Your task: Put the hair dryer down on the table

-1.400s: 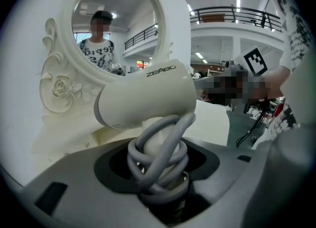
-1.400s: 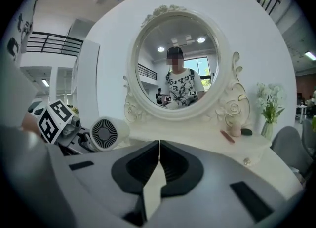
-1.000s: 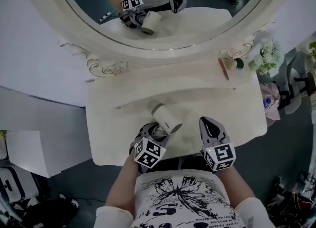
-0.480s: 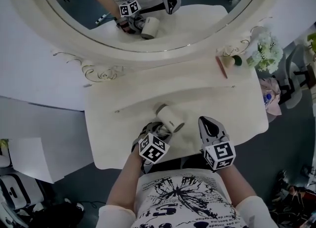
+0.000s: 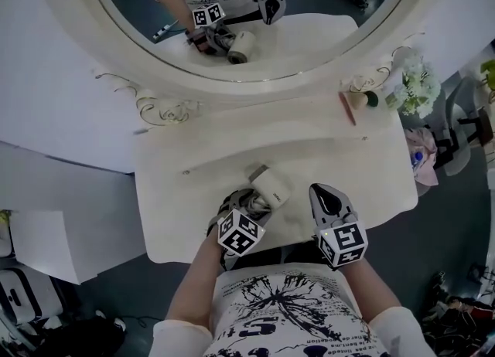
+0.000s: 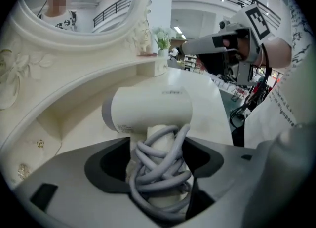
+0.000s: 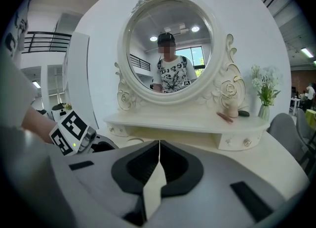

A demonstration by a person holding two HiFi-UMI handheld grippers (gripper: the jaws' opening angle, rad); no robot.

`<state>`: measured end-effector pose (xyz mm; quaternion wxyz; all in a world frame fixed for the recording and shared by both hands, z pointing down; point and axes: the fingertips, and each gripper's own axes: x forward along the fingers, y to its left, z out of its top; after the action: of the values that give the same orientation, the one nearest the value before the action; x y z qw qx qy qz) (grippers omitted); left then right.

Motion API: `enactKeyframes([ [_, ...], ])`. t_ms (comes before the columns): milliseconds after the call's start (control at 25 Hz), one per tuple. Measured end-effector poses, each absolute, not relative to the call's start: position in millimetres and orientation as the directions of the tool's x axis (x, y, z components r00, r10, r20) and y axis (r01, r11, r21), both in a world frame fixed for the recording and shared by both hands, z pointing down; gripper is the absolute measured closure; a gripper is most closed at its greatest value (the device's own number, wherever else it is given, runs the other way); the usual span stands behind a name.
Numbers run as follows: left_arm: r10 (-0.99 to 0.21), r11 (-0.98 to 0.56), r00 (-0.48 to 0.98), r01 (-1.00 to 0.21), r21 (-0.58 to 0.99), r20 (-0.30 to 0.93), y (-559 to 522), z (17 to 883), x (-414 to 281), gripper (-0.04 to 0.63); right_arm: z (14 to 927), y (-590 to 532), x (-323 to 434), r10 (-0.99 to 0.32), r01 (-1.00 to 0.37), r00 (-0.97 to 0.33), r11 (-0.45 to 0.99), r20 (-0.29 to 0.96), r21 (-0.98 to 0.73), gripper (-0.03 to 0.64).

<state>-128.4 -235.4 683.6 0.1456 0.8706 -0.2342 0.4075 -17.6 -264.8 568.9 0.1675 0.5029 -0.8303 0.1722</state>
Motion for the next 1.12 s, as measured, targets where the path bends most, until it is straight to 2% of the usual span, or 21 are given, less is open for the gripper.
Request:
enactKeyframes([
  [40,-0.305,-0.838,0.593,-0.538,0.085,0.745,-236.4,676.5,-126.3,0.265,567.7,-263.9,-18.9,-0.777,-0.891,-0.441,0.439,0.449,-0.115,0.597],
  [80,-0.324,-0.828,0.628,-0.550,0.109,0.708,-237.6,668.1,-124.5,0.260,566.6,-263.2,-19.9,-0.777,-0.890,-0.442,0.442,0.448,-0.113,0.597],
  [480,-0.598,-0.725,0.644,-0.688,0.020,0.478,-250.0,577.0,-140.9,0.266,544.4,-251.6,-24.3,-0.784,-0.880,-0.467,0.459,0.409,-0.125,0.597],
  [520,-0.626,-0.713,0.636,-0.701,0.000,0.451,-251.1,565.0,-143.0,0.300,539.5,-250.5,-25.5,-0.784,-0.876,-0.475,0.465,0.400,-0.128,0.597],
  [560,-0.654,-0.696,0.626,-0.717,-0.014,0.425,-252.4,553.5,-145.7,0.373,533.6,-249.6,-26.7,-0.784,-0.871,-0.484,0.473,0.389,-0.131,0.597],
  [760,-0.755,-0.605,0.563,-0.796,-0.024,0.337,-259.7,510.3,-163.5,0.527,498.8,-247.6,-31.1,-0.799,-0.853,-0.516,0.512,0.309,-0.101,0.598],
  [880,-0.791,-0.559,0.530,-0.829,-0.008,0.306,-262.0,494.4,-180.5,0.565,480.1,-246.4,-34.8,-0.812,-0.850,-0.523,0.521,0.257,-0.084,0.598],
  [1120,-0.873,-0.464,0.449,-0.885,-0.038,0.190,-261.3,449.4,-219.8,0.574,452.7,-244.0,-49.3,-0.811,-0.828,-0.559,0.556,0.172,-0.070,0.598],
])
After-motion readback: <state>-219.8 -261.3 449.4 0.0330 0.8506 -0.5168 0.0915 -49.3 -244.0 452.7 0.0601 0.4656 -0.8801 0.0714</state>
